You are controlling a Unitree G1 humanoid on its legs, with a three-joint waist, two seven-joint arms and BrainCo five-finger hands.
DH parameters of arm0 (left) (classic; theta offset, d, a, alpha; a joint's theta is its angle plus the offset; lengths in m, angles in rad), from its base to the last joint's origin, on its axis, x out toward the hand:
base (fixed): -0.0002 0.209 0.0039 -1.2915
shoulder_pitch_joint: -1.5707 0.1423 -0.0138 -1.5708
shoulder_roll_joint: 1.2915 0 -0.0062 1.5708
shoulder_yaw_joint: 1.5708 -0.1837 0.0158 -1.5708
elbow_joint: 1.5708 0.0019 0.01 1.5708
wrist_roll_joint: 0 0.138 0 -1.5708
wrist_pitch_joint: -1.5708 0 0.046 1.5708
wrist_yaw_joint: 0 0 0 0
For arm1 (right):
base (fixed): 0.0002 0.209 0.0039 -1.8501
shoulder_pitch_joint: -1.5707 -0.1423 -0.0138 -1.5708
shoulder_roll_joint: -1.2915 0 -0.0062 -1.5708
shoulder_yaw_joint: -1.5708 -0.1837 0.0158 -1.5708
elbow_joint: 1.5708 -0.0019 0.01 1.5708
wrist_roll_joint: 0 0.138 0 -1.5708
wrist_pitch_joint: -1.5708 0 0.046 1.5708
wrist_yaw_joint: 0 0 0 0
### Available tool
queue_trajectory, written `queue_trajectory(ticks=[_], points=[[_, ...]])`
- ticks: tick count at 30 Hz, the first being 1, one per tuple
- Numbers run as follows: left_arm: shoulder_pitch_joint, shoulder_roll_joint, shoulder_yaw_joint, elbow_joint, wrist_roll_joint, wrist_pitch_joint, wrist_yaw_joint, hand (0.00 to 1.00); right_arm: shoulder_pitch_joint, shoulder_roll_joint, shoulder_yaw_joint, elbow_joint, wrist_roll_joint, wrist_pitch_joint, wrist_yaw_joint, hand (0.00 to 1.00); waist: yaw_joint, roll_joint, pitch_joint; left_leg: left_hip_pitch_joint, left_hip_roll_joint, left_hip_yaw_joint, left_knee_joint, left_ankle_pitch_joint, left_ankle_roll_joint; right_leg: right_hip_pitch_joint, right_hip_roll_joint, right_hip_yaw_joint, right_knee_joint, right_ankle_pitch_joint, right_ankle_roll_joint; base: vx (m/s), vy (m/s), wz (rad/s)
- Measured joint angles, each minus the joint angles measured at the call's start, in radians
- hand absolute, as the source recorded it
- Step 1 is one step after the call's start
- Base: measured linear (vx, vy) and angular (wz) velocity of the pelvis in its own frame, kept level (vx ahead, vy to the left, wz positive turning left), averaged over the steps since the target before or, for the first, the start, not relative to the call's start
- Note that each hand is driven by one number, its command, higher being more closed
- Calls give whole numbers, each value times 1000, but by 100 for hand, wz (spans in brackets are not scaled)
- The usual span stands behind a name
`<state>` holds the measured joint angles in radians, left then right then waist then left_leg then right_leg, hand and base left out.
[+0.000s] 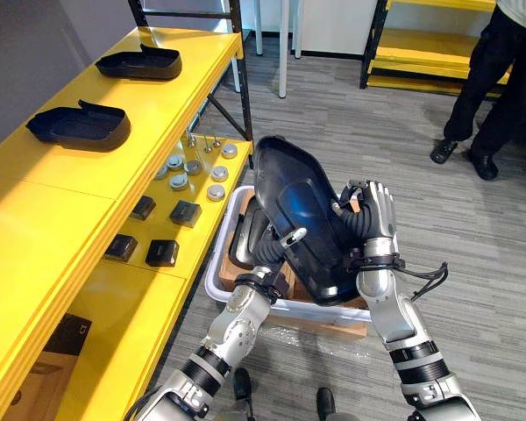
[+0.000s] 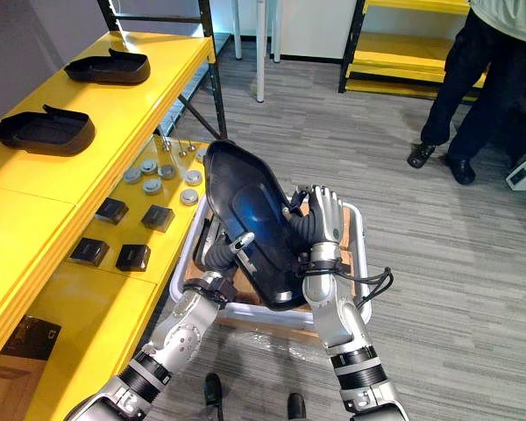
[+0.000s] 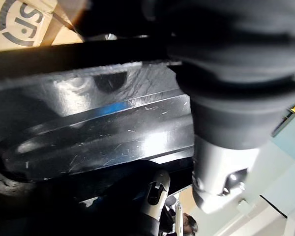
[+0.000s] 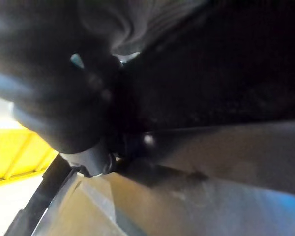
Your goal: Walk over and take plastic housings, then place them on the shelf
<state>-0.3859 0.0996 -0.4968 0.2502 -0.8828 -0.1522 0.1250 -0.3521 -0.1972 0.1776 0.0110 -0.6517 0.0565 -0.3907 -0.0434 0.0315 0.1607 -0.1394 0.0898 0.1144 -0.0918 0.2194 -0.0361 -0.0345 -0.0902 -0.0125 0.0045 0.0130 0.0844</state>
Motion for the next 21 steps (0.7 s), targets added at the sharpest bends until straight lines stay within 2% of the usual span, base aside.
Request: queue_trajectory(ticks=[6,11,14,16,17,18,19,20,21], points=[[17,11,3,-2,-3,-5,31,100,62,6,36,-75,18,0,-6,100,-1,-9,-11,8,-6,-4,0,1,-2,9,1,-6,0,0,0,2,4,1],[76,-13,40,-80,-63,-23,70,100,95,16,93,-162,19,-1,-43,100,-5,-10,-16,18,-10,-34,0,-4,-11,22,0,-33,32,-25,-3,-5,2,18],[105,-16,49,-128,-76,-35,83,100,117,18,116,-204,22,-13,-68,100,1,-10,-30,6,-16,-97,0,6,-26,30,1,-95,65,-57,-10,-2,-27,61],[133,-17,64,-160,-77,-47,90,100,122,22,142,-208,62,-38,-85,100,10,-10,-41,-21,-20,-143,4,20,-27,35,1,-166,88,-73,-14,17,-34,82],[134,-20,68,-160,-77,-51,90,100,124,25,145,-209,71,-42,-88,100,12,-11,-43,-30,-19,-136,1,17,-24,39,-3,-189,87,-74,-15,4,-21,96],[135,-24,71,-160,-77,-51,90,100,129,29,146,-216,92,-45,-94,100,11,-11,-49,-49,-7,-70,7,1,-17,49,-7,-236,78,-73,-14,20,-8,145],[135,-35,77,-162,-77,-51,92,100,132,31,146,-218,99,-56,-100,100,8,-15,-47,-84,23,98,66,-43,17,73,-25,-316,72,-73,-14,33,-4,155],[135,-36,79,-162,-77,-51,93,100,132,31,146,-217,106,-60,-100,100,12,-15,-47,-96,41,179,101,-62,43,87,-30,-349,72,-77,-9,84,8,172],[136,-36,79,-162,-77,-55,94,100,129,32,146,-210,126,-71,-100,0,17,-14,-48,-100,86,348,169,-92,66,116,-43,-403,75,-89,5,86,18,116]])
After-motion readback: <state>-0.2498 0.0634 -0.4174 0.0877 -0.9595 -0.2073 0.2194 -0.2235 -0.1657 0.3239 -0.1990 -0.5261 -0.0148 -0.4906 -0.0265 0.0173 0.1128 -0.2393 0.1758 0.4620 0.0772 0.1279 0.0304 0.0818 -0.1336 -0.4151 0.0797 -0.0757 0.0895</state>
